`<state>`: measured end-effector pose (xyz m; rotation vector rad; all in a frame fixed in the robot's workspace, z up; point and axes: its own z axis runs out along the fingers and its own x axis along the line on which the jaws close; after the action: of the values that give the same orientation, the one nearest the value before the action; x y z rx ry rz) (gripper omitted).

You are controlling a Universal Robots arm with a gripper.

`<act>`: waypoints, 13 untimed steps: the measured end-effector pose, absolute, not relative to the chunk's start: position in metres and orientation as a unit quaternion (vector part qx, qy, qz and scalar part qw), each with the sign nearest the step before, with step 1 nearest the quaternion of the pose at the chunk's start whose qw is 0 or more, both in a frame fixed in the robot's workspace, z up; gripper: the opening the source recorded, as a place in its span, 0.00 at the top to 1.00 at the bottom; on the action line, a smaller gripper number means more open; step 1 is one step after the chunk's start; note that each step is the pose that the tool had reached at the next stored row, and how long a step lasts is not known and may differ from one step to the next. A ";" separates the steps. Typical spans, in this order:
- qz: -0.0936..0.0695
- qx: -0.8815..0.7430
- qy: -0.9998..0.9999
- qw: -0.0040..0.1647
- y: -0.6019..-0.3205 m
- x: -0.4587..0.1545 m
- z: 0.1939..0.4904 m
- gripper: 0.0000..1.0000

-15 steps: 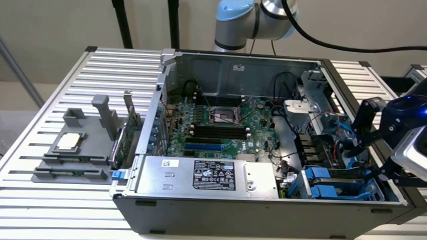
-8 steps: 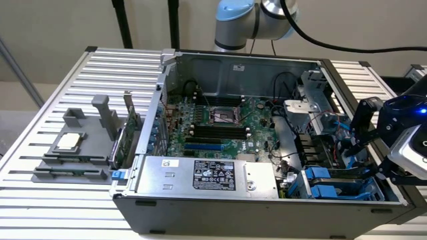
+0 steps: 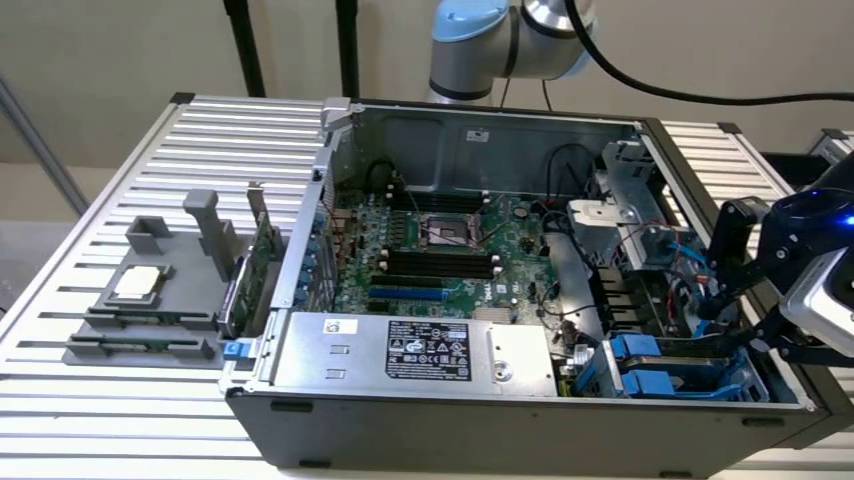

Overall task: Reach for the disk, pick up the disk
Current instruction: 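Pick up the disk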

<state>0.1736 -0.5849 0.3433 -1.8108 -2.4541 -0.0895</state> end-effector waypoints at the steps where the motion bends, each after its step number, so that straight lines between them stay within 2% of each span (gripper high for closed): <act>1: -0.029 -0.592 -0.804 0.045 -0.585 0.175 0.343 0.61; 6: -0.029 -0.590 -0.806 0.045 -0.585 0.180 0.343 0.64; 7: -0.029 -0.590 -0.806 0.045 -0.585 0.180 0.343 0.71; 10: -0.029 -0.589 -0.806 0.045 -0.585 0.180 0.343 0.71; 12: -0.029 -0.589 -0.806 0.045 -0.585 0.180 0.343 0.80; 13: -0.029 -0.589 -0.806 0.045 -0.585 0.180 0.343 0.80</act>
<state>0.1804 -0.5850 0.3433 -1.7989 -2.4625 -0.0886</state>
